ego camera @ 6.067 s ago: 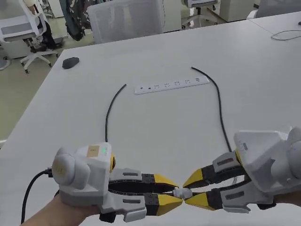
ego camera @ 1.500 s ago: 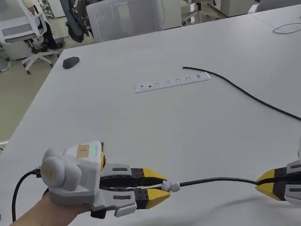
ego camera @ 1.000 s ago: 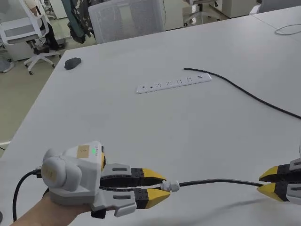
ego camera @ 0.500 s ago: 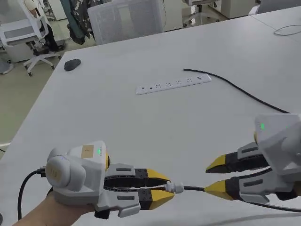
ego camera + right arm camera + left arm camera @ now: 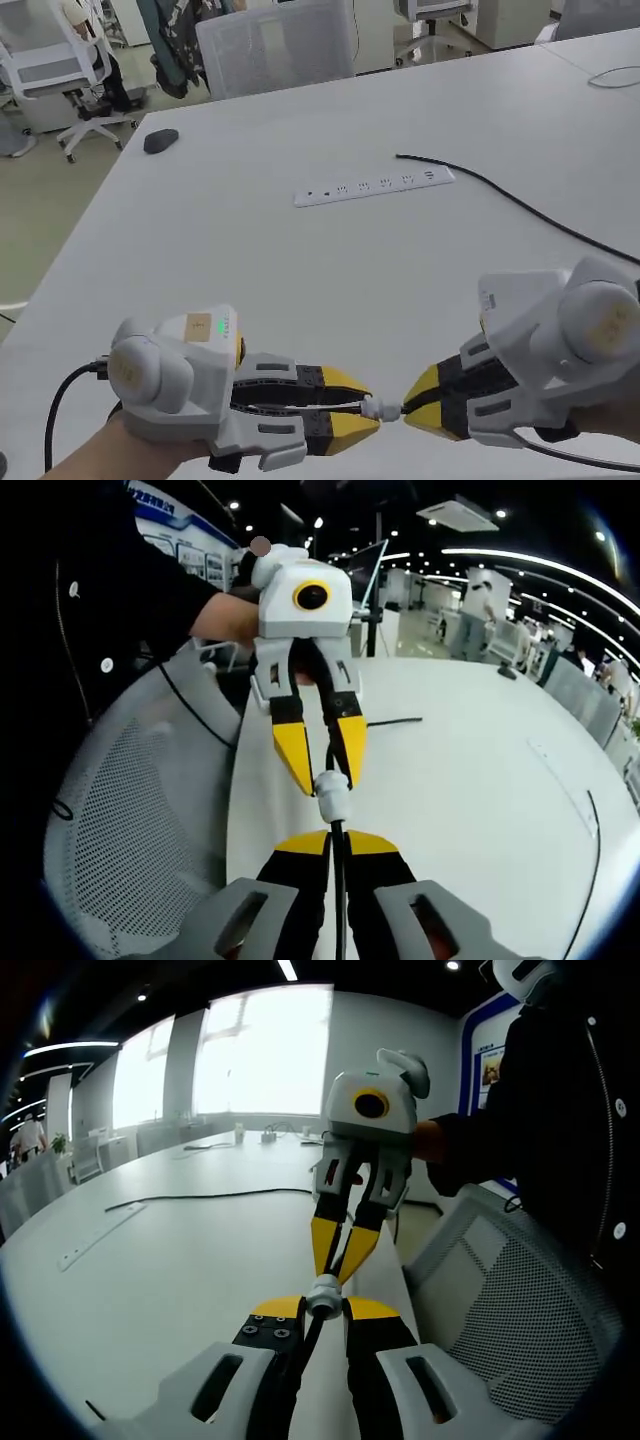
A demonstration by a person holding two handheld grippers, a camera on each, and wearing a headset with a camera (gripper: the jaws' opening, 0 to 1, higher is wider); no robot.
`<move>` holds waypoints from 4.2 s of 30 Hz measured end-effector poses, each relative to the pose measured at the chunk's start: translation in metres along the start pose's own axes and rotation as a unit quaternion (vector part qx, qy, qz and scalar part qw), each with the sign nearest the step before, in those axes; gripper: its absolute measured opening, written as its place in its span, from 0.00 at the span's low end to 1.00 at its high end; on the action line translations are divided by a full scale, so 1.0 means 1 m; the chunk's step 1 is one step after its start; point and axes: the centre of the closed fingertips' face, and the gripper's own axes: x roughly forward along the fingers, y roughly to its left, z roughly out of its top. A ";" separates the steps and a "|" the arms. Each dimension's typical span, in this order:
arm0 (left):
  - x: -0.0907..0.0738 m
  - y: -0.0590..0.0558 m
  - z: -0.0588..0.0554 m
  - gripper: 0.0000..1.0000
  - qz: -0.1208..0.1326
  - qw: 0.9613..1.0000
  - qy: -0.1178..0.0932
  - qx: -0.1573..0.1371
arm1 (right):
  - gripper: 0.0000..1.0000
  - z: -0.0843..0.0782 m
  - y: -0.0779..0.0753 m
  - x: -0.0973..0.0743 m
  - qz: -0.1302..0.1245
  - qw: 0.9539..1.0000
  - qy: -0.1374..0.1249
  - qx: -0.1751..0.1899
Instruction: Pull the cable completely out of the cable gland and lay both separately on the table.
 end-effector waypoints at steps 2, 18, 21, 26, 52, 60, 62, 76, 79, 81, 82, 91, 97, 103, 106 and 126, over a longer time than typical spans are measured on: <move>0.000 0.000 0.000 0.15 0.001 1.000 0.000 0.002 | 0.00 0.000 0.000 0.000 -0.002 1.000 0.001 0.001; -0.003 0.002 0.000 0.15 0.009 1.000 0.001 -0.001 | 0.00 -0.049 -0.019 -0.028 -0.060 0.996 0.032 0.051; -0.004 0.004 -0.001 0.15 0.011 1.000 0.003 -0.002 | 0.00 -0.065 -0.024 -0.037 -0.076 0.994 0.044 0.068; -0.005 0.004 -0.003 0.15 0.012 1.000 0.006 0.000 | 0.00 -0.085 -0.031 -0.050 -0.092 0.989 0.054 0.098; -0.007 0.010 -0.006 0.15 0.023 1.000 0.016 0.005 | 0.24 -0.128 -0.051 -0.062 -0.146 0.975 0.097 0.138; -0.005 0.008 -0.004 0.15 0.018 1.000 0.010 0.005 | 0.25 -0.049 -0.037 -0.043 -0.092 0.988 -0.006 0.121; -0.004 0.009 -0.003 0.15 0.017 1.000 0.008 0.005 | 0.24 -0.034 -0.028 -0.032 -0.067 0.991 -0.023 0.117; -0.006 0.006 -0.004 0.15 0.014 1.000 0.012 0.011 | 0.04 0.001 -0.009 0.010 -0.018 0.999 -0.011 0.033; -0.008 0.005 -0.004 0.15 0.015 1.000 0.009 0.007 | 0.00 0.001 -0.005 0.010 -0.013 0.999 -0.013 0.032; -0.008 0.004 -0.003 0.15 0.014 1.000 0.007 0.006 | 0.00 0.001 -0.004 0.009 -0.010 0.999 -0.011 0.031; -0.008 0.004 -0.003 0.15 0.016 1.000 0.006 0.006 | 0.00 0.001 -0.004 0.009 -0.014 1.000 -0.009 0.026; -0.021 0.010 -0.005 0.15 0.031 0.999 0.005 0.000 | 0.00 -0.025 -0.014 -0.004 -0.048 0.998 0.027 0.032; -0.029 0.015 -0.007 0.15 0.043 0.999 0.002 -0.006 | 0.00 -0.049 -0.025 -0.016 -0.074 0.995 0.057 0.031; -0.034 0.017 -0.012 0.15 0.047 0.999 0.006 -0.008 | 0.00 -0.069 -0.030 -0.026 -0.084 0.993 0.076 0.041; -0.035 0.017 -0.012 0.15 0.050 0.999 0.006 -0.009 | 0.00 -0.075 -0.032 -0.029 -0.088 0.992 0.081 0.044; -0.041 0.020 -0.017 0.15 0.061 0.998 0.005 -0.016 | 0.13 -0.082 -0.031 -0.026 -0.090 0.990 0.091 0.058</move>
